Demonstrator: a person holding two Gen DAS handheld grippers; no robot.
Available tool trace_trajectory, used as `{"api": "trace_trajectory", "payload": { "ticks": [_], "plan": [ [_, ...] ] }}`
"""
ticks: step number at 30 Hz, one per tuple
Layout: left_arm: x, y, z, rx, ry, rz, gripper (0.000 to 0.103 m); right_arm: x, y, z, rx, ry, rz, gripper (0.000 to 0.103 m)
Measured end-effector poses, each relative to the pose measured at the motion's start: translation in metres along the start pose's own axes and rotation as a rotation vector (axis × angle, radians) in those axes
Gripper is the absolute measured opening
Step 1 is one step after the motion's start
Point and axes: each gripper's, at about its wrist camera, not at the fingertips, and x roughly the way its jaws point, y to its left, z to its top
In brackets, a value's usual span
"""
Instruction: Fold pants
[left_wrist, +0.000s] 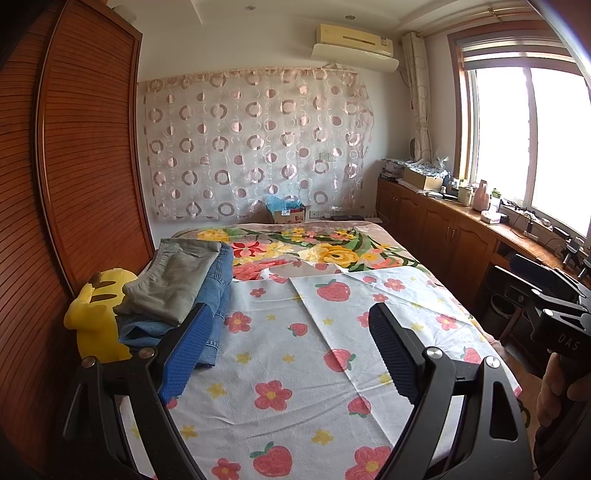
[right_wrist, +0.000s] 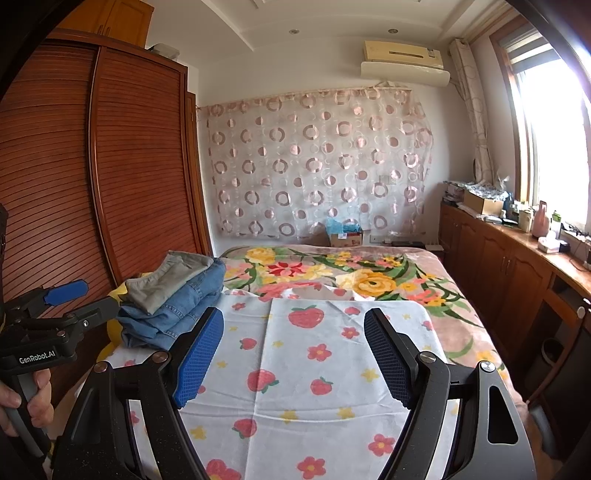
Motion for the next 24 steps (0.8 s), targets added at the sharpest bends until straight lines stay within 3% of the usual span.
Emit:
{"api": "trace_trajectory", "payload": {
  "ticks": [24],
  "plan": [
    [0.0000, 0.0002, -0.0017, -0.001, -0.002, 0.000, 0.087, 0.0003, 0.0009, -0.0010, -0.002, -0.003, 0.000, 0.080]
  ]
}}
